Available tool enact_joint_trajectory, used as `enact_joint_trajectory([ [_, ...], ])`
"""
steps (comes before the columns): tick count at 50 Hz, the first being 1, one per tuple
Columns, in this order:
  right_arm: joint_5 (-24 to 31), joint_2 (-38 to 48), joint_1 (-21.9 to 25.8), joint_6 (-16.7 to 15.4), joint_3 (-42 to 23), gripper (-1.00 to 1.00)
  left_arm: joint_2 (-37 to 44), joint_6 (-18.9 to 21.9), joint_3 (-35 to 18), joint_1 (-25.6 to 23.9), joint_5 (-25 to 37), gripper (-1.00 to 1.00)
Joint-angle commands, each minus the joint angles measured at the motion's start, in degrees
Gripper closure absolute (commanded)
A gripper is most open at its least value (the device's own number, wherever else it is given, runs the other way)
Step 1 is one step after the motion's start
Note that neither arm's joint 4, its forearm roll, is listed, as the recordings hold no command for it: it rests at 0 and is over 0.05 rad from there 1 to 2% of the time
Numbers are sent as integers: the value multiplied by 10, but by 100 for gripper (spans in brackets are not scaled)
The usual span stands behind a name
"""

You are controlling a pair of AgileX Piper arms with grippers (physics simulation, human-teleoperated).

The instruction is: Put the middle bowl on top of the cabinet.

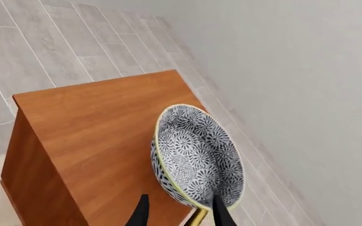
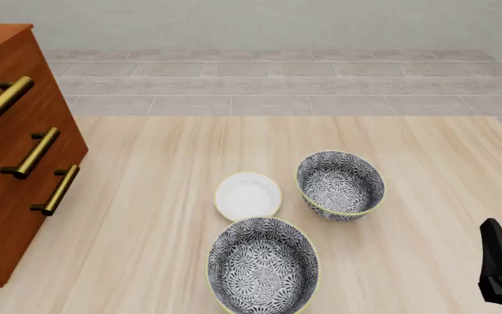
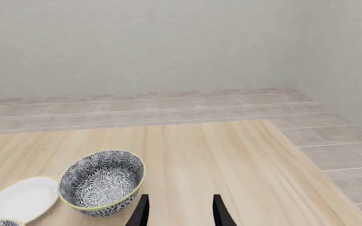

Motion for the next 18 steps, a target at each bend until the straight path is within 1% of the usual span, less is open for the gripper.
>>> enact_joint_trajectory([
  [1, 0, 0, -1, 0, 1, -100, -36, -5, 19, -17, 2, -100],
  [18, 1, -1, -3, -3, -1, -100, -86, -10, 39, -39, 10, -100],
])
